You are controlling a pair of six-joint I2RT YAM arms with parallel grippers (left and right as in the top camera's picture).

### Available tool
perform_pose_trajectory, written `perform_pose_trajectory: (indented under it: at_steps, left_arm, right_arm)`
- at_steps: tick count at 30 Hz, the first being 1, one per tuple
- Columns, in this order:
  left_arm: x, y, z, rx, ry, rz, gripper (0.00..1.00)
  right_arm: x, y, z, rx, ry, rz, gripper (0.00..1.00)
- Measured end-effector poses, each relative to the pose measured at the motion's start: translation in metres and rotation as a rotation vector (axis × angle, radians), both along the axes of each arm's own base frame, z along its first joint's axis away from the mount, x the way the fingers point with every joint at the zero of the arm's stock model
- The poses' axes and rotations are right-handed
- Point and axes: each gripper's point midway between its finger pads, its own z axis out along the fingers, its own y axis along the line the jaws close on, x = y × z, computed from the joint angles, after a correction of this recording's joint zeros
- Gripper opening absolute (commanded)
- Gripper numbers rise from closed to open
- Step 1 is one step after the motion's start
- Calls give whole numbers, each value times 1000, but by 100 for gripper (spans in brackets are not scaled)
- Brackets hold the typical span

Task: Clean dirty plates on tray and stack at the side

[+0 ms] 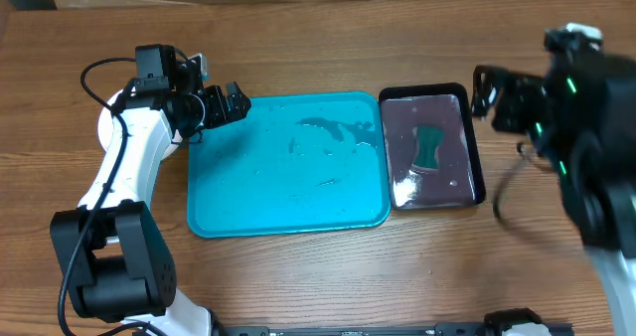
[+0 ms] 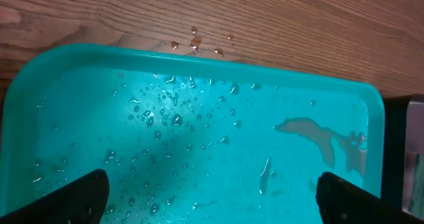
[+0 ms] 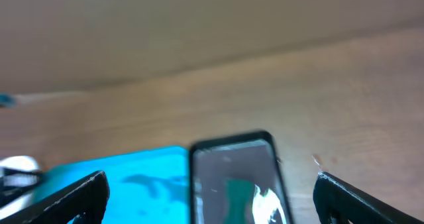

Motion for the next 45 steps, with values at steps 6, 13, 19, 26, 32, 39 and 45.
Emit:
perform_pose_trajectory:
  at_steps: [6,13,19,26,32,39,45]
  left_arm:
    - [0,0,0,0,0,0,100]
    - [0,0,0,0,0,0,100]
    - [0,0,0,1,0,0,100]
    - [0,1,0,3,0,1,100]
    - [0,1,0,3,0,2,100]
    - [0,1,0,3,1,2,100]
    - [0,1,0,3,1,2,100]
  right_arm:
    - [-66,5,50,32,-172,59,100]
    - [-145,-13,97,77,-421,58,100]
    - [-188,-23,92,92,-591,56,100]
    - [-163,-24,63,99,-763,18,100]
    - [-150,-20,43,110,-983,33,100]
    - [-142,-13,10,116,-1114,73,100]
    - [-115,-8,-43,106,-1004,84,100]
